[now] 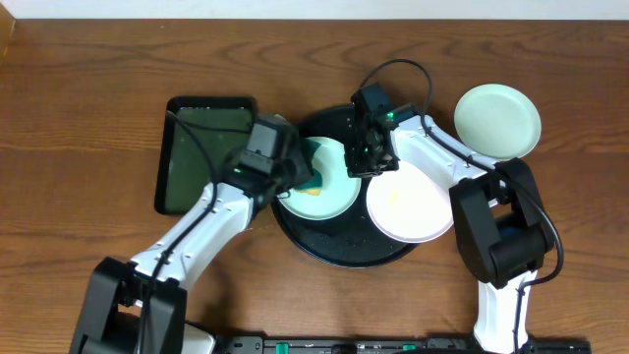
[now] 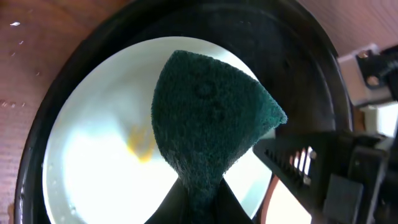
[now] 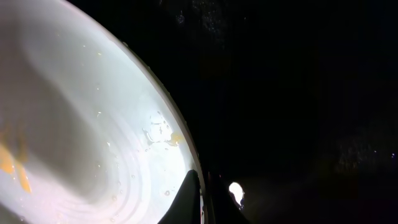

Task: Clean dirty plates on tray and stack at the side
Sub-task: 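Scrub the light green plate with the sponge in the left gripper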

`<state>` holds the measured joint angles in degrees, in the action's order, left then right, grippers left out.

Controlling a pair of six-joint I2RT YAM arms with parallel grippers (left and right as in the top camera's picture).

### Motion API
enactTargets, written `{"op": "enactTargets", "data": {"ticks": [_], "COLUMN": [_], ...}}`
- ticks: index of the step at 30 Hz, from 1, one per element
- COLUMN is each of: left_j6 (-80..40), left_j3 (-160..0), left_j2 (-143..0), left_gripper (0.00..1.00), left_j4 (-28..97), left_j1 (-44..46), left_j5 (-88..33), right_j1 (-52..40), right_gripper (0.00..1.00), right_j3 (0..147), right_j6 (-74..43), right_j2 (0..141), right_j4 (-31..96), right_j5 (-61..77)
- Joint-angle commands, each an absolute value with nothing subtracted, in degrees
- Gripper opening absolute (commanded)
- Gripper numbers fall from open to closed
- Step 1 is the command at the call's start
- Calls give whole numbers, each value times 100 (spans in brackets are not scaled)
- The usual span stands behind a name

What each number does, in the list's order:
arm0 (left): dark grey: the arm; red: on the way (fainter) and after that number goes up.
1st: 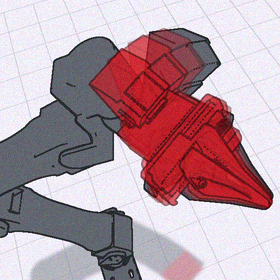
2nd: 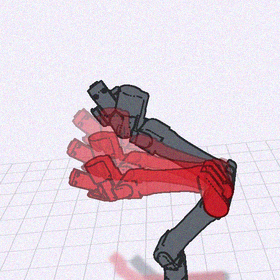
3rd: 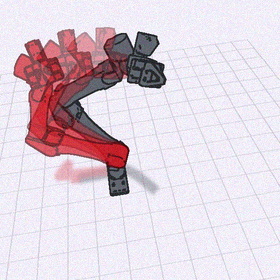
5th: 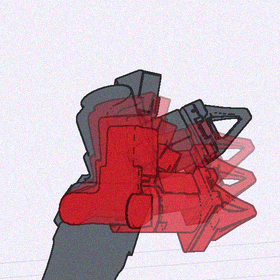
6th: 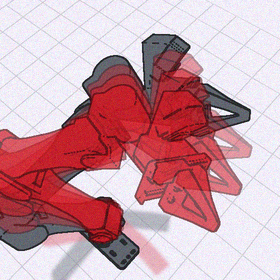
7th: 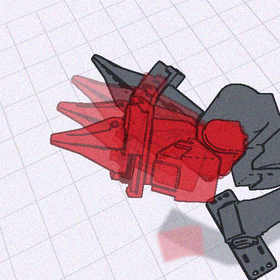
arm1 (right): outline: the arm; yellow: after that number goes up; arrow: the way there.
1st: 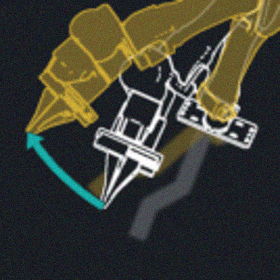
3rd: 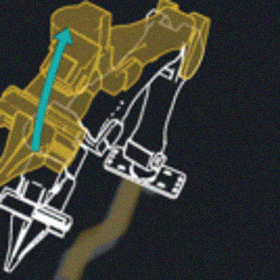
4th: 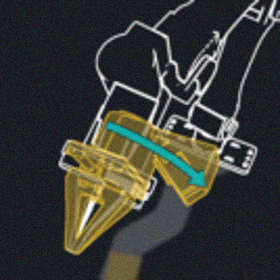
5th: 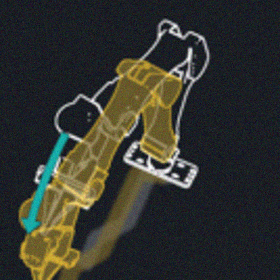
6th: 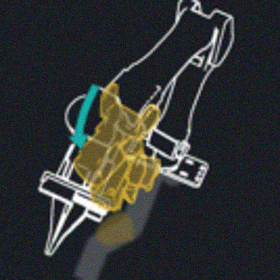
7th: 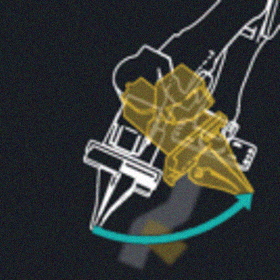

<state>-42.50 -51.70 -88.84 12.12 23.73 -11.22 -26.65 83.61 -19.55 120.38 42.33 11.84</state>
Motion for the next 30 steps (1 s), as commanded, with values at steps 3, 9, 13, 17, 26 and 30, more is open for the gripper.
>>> {"op": "enactTargets", "data": {"ticks": [3,9,13,17,26,30], "left_j6": [-5417,-5564,-5561,-5559,-5013,-4591], "left_j3": [-4993,-4993,-4993,-4993,-4993,-4993], "left_j2": [-8949,-9539,-10027,-10320,-10326,-10213], "left_gripper": [7,7,8,8,7,8], "left_j4": [1181,462,-10,-51,792,897], "left_j1": [2912,3269,3240,3197,3179,3173], "left_j5": [548,908,910,972,2526,2853], "right_j1": [-2698,-2700,-2700,-2698,-2698,-2698], "right_gripper": [1,1,1,1,1,1], "right_j3": [8346,8346,8346,8346,8346,8346], "right_j6": [-1973,-1970,-1970,-1968,-1968,-1968], "right_j2": [12130,12130,12130,12130,12130,12130], "right_j4": [4132,4145,4228,4281,4263,4268], "right_j5": [923,923,923,921,832,773]}}
